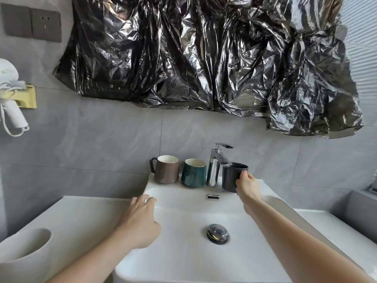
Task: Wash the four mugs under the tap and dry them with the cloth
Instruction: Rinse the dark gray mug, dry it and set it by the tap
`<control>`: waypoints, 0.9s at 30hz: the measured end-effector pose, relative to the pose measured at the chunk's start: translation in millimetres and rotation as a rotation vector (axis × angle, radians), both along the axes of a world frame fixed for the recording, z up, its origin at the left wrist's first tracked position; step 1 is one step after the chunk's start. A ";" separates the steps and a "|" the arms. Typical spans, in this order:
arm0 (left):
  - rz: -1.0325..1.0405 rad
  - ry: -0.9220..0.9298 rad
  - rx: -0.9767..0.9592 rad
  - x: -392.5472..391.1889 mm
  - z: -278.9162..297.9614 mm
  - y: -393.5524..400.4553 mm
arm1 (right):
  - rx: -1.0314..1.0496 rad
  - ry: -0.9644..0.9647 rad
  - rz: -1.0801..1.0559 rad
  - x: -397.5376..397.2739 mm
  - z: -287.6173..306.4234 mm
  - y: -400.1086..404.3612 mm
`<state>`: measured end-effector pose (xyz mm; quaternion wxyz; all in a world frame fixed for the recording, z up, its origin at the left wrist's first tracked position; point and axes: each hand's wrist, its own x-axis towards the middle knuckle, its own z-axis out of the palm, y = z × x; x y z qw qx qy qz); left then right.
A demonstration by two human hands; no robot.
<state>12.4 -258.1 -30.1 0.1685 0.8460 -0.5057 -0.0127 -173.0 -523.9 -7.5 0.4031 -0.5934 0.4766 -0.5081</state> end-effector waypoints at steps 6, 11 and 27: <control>-0.004 0.054 -0.041 4.1 -1.8 0.5 | 0.039 -0.030 0.001 14.3 -4.6 -9.3; -0.008 0.061 -0.065 4.6 -3.1 0.2 | 0.069 -0.060 0.028 16.9 -4.6 -7.1; 0.086 0.304 -0.302 3.5 -0.3 11.7 | 0.021 0.387 0.212 -22.1 -11.5 115.0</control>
